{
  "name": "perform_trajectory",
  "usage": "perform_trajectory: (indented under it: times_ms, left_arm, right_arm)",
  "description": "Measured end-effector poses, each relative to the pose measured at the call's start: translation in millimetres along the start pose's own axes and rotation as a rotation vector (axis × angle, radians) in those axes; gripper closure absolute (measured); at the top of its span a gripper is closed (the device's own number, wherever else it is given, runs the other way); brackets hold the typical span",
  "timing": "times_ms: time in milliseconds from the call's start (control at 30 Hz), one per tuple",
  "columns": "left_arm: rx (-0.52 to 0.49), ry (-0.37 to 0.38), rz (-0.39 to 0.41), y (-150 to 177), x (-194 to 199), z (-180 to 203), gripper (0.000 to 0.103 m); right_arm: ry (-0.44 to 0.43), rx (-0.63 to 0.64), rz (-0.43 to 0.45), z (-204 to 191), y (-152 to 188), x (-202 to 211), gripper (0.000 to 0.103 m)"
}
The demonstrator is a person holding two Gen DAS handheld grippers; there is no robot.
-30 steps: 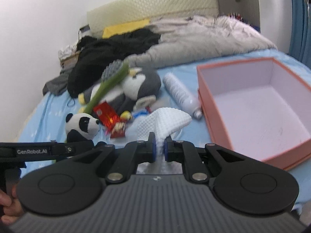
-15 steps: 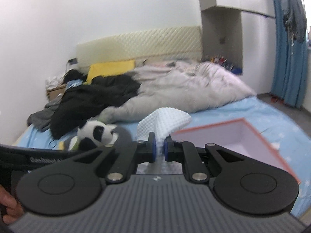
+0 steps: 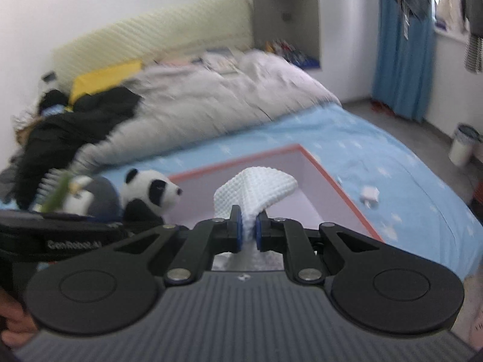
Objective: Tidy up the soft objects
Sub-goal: 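Release the panda plush and towel into the pink box with both tools, then withdraw both tools from the pink box back over the bed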
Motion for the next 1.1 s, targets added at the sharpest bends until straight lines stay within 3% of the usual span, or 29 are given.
perform_trajectory:
  times_ms: [133,233,433,533,567,667,1100]
  left_arm:
    - [0.006,-0.016,-0.091,6,-42,3,0.054]
    - [-0.028,-0.06,-0.109,9,-60,3,0.054]
    - [-0.02,-0.072,-0.168,20,-78,0,0.053]
    - [-0.032,-0.079,-0.172,22,-79,-2,0.045]
    - [-0.026,-0.072,-0.172,22,-77,-2,0.043]
    - [-0.015,-0.05,-0.149,19,-63,-3,0.039]
    - [-0.095,-0.023,0.075,9,47,2,0.039]
  right_arm:
    - [0.005,-0.046,-0.101,22,26,-30,0.09]
    - [-0.002,-0.074,-0.167,34,47,-47,0.09]
    - [-0.008,-0.092,-0.225,39,73,-59,0.089]
    - [-0.005,-0.096,-0.238,39,79,-59,0.079]
    - [-0.003,-0.101,-0.239,40,79,-59,0.068]
    - [-0.004,-0.104,-0.224,40,76,-57,0.058]
    - [-0.026,-0.058,-0.017,14,30,7,0.058]
Point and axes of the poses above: each gripper's, at about its wrist camera, not at the fingertips, and x roughly against the way its jaws point, z to its right, y to its underside, the point moved 9 cm from there along -x, roughly the way its jaws point, and after that the axes turned 9 degrees about x, right-handed, at the moved point
